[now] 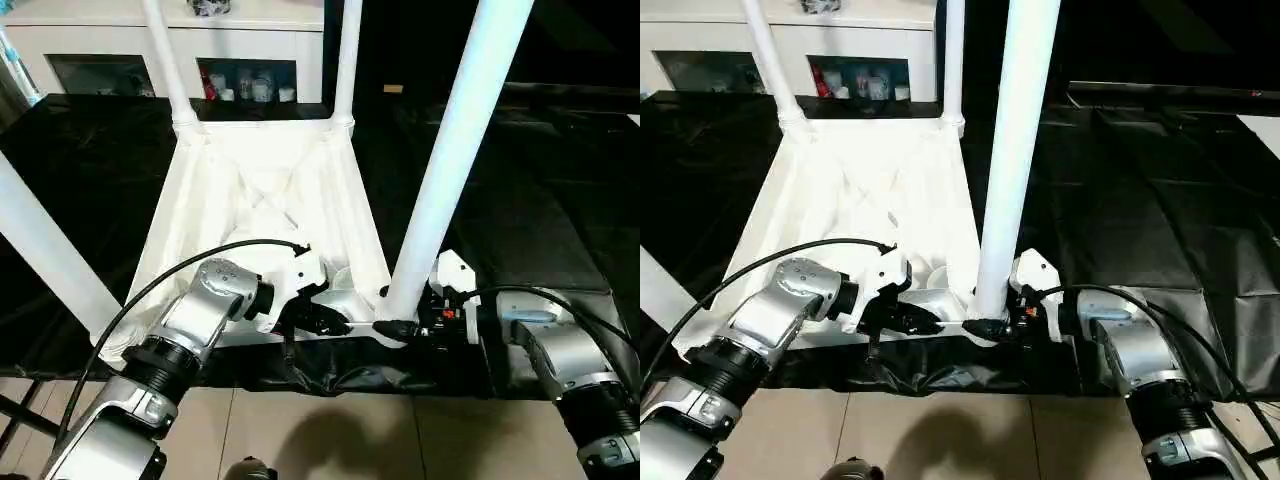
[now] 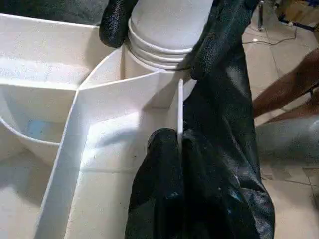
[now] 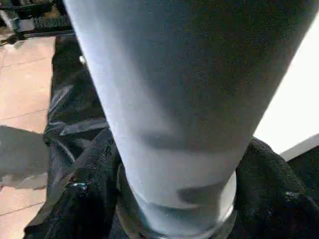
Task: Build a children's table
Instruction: Rotate leg to tighten
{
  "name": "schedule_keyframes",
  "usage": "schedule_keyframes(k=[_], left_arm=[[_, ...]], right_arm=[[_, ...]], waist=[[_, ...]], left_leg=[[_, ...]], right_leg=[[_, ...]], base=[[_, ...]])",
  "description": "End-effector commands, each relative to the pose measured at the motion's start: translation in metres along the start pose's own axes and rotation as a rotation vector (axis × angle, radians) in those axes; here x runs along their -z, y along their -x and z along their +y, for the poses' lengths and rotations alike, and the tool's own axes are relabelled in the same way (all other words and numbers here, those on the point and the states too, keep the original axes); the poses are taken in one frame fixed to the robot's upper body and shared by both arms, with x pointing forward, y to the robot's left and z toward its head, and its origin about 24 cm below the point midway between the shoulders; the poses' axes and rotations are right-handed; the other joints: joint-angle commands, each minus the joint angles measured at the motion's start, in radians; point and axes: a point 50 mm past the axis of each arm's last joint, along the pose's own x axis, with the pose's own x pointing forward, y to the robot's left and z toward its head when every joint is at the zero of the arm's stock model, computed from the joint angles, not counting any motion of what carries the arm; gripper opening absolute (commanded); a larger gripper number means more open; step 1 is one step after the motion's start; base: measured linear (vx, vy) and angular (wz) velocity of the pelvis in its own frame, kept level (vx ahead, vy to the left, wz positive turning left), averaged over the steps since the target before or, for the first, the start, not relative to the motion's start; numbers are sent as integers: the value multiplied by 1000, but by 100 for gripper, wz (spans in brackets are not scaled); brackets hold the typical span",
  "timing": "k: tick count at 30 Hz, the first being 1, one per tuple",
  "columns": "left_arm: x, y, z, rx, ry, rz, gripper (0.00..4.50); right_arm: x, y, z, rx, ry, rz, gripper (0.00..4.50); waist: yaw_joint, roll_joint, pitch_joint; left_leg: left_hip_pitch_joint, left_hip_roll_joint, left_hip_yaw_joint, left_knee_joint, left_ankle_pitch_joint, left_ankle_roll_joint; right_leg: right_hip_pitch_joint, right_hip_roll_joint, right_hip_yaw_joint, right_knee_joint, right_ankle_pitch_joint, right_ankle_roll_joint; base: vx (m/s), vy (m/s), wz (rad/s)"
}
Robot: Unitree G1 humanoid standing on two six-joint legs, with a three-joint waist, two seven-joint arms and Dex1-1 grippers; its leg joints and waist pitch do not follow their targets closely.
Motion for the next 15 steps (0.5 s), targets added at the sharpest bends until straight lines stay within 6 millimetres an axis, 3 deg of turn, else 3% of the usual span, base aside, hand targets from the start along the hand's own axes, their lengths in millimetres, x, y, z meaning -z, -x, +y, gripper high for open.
schedule_keyframes(k=[1, 4, 5, 6, 12, 15], left_arm=[[-25, -13, 1, -41, -42, -83, 0], [-30, -19, 5, -109, -14, -95, 0], [-36, -27, 7, -175, 8, -109, 0], [-39, -31, 8, -209, 16, -114, 0], [-46, -46, 14, -372, 40, -110, 0], [-47, -48, 17, -425, 31, -109, 0]], right_arm=[[7, -15, 0, 74, -39, -8, 273], [8, -22, -6, 185, -73, -30, 272], [9, -28, -11, 275, -103, -41, 272], [9, -32, -13, 318, -120, -50, 272], [3, -51, -25, 518, -225, -112, 272], [0, -58, -25, 531, -223, -117, 272]], waist=[[-9, -6, -64], [-20, -8, -60], [-25, -13, -62], [-34, -7, -59], [-61, -8, -64], [-60, -6, -66]], left_leg=[[15, 29, -11, -68, -244, 35], [16, 26, -13, -72, -276, 15], [14, 24, -16, -73, -278, 11], [13, 25, -16, -75, -277, 7], [7, 16, -12, -67, -236, 28], [8, 17, -12, -64, -220, 34]], right_leg=[[44, -78, 45, -86, -291, -185], [45, -79, 41, -92, -358, -170], [50, -79, 40, -93, -375, -158], [47, -78, 42, -94, -359, -162], [51, -74, 41, -92, -291, -180], [52, -73, 41, -91, -269, -183]], base=[[0, 0, 0], [0, 0, 0], [0, 0, 0], [0, 0, 0], [0, 0, 0], [0, 0, 0]])
